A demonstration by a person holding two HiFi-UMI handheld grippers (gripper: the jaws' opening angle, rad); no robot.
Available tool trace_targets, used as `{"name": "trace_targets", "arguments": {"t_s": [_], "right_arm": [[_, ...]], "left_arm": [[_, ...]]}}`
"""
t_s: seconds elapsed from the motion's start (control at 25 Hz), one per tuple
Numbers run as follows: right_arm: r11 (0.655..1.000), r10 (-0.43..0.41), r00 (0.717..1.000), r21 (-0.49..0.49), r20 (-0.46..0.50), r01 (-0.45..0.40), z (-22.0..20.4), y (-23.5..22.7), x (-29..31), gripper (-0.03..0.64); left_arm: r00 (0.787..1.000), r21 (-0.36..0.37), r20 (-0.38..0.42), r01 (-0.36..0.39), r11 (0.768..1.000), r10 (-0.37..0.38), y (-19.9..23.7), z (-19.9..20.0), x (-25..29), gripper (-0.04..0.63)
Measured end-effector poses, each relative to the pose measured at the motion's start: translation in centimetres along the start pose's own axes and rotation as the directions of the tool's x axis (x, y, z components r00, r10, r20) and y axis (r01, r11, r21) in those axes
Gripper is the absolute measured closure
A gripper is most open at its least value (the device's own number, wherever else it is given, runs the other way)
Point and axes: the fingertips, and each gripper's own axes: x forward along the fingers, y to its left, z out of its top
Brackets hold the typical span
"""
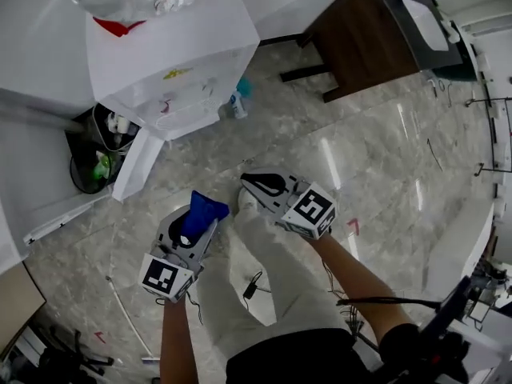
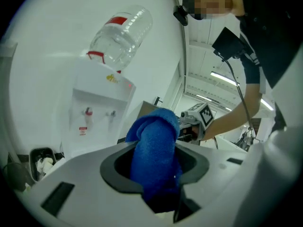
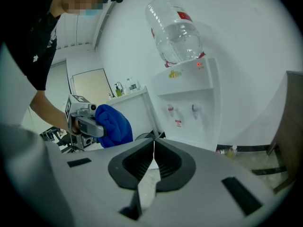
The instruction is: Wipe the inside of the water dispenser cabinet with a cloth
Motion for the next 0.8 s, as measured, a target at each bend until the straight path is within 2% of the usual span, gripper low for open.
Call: {"name": "trace_targets", "arguments": {"t_s": [0.16, 0.24, 0.4, 0.48, 0.6, 0.8], "right_arm": [[1.0, -0.021, 0.996, -0.004, 0.083, 0.022, -4.7, -3.8, 3.5, 0.618], [0.999, -0.025, 0.996, -0.023, 0.088, 0.027, -7.3, -5.6, 5.6, 0.618], [0.993, -0.041, 0.995, -0.11, 0.092, 0.051, -12.9, -10.4, 10.1, 0.618], [0.988, -0.035, 0.992, -0.143, 0.12, 0.052, -15.0, -12.9, 11.1, 0.618], [0.984, -0.025, 0.986, -0.169, 0.162, 0.053, -17.8, -16.0, 10.7, 0.618], [0.971, -0.074, 0.979, -0.211, 0.191, 0.114, -21.8, -19.9, 9.7, 0.618]], "left_arm": [[0.999, -0.016, 0.032, 0.005, 1.0, -0.004, 5.6, -6.8, 3.1, 0.43], [1.0, 0.027, 0.027, 0.005, 1.0, -0.006, 7.9, -10.7, 4.5, 0.43], [0.997, 0.138, -0.019, 0.073, 0.988, -0.071, 14.1, -18.4, 8.8, 0.43], [0.997, 0.2, -0.044, 0.074, 0.977, -0.066, 17.6, -21.7, 11.6, 0.43], [0.997, 0.255, -0.064, 0.051, 0.966, -0.035, 22.3, -26.2, 15.7, 0.43], [0.999, 0.352, -0.029, 0.036, 0.935, -0.028, 29.3, -31.4, 22.8, 0.43]]}}
